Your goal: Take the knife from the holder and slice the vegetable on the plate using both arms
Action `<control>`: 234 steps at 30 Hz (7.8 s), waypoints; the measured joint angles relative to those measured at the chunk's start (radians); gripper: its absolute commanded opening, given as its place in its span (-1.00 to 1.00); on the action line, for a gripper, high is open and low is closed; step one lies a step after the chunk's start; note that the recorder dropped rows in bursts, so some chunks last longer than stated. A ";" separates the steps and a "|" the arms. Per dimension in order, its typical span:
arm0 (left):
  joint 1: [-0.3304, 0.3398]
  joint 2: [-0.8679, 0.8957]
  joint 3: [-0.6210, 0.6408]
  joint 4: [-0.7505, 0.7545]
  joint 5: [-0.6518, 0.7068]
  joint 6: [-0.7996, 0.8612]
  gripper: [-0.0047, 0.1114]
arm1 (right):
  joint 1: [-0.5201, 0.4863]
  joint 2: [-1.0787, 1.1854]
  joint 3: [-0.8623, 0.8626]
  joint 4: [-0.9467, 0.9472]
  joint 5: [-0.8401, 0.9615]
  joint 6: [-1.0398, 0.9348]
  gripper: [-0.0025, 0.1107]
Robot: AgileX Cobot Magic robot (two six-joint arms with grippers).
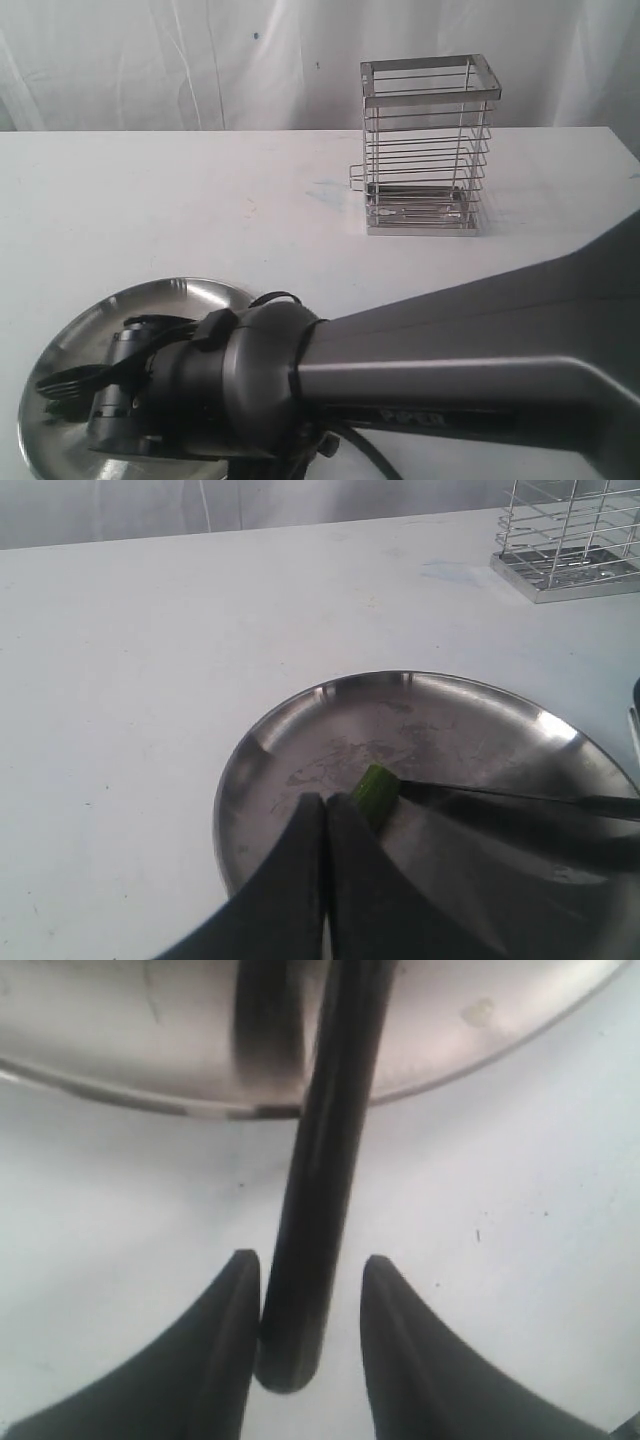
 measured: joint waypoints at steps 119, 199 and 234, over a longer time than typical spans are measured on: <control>0.000 0.000 0.000 0.000 0.000 0.000 -0.92 | -0.083 -0.145 0.083 1.009 -0.400 0.062 -0.69; 0.000 0.000 0.000 0.000 0.000 0.000 -0.92 | -0.087 -0.089 0.124 1.052 -0.545 0.061 -0.69; 0.000 0.645 -0.578 -0.029 0.454 -0.340 -0.92 | -0.087 -0.089 0.124 1.041 -0.539 0.015 -0.69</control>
